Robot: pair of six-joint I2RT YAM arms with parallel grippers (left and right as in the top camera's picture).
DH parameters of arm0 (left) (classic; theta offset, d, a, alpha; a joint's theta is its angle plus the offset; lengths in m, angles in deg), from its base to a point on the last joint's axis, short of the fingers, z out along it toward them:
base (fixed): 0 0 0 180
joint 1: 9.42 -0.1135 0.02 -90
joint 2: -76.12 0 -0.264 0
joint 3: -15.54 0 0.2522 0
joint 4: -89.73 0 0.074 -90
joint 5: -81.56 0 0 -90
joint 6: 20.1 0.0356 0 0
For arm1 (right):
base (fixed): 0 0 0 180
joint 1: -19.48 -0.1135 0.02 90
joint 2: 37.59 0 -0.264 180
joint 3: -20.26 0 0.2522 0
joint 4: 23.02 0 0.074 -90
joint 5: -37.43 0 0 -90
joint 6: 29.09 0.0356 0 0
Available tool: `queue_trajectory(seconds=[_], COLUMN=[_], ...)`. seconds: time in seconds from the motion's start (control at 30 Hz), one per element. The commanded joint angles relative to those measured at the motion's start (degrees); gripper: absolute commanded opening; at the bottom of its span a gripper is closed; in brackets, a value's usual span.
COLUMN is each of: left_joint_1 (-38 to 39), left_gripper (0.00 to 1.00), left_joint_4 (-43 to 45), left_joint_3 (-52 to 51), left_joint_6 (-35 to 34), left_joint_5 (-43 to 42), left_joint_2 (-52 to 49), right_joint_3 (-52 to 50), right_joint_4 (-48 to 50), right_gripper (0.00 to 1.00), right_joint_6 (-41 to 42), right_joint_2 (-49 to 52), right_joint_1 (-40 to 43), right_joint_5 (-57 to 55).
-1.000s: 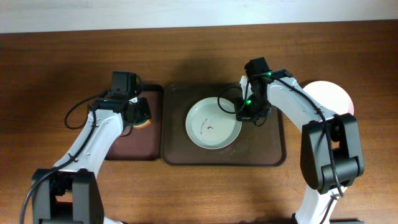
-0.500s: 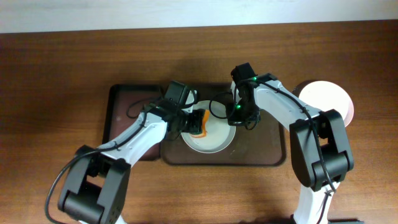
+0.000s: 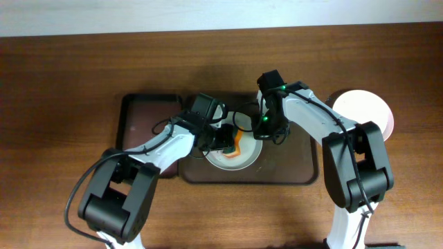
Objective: Clean dirty plates on tray and stack at the side
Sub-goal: 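Scrub the remaining plate with the sponge in the left gripper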
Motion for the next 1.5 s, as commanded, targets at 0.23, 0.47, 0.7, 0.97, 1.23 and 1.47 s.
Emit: queue_trajectory(seconds=[0.23, 0.47, 0.7, 0.97, 1.23, 1.47], left_joint_1=[-1.44, -1.40, -1.14, -1.14, -16.09, -18.45], left_gripper=[0.00, 0.00, 0.00, 0.00, 0.00, 0.00], left_joint_4=[-4.96, -5.64, -4.63, -7.52, -17.75, -17.31], left_joint_3=[0.22, 0.20, 0.20, 1.42, 1.20, -1.01], left_joint_6=[8.44, 8.50, 6.23, 11.41, 26.58, 31.93], left_joint_5=[19.71, 12.74, 14.43, 26.01, 26.95, 28.74], left_joint_2=[5.09, 9.18, 0.94, 12.22, 16.15, 5.68], right_joint_3=[-0.59, -0.59, -0.59, -0.59, -0.59, -0.59], right_joint_4=[-0.02, -0.04, -0.28, -0.31, -0.22, -0.31], right_gripper=[0.04, 0.04, 0.04, 0.04, 0.04, 0.04], right_joint_6=[0.37, 0.37, 0.37, 0.37, 0.35, 0.37], right_joint_2=[0.96, 0.96, 0.96, 0.96, 0.96, 0.96], right_joint_1=[-0.31, -0.31, -0.31, -0.31, -0.31, -0.31], right_joint_5=[-1.53, -1.55, -1.53, -1.55, -1.57, -1.55])
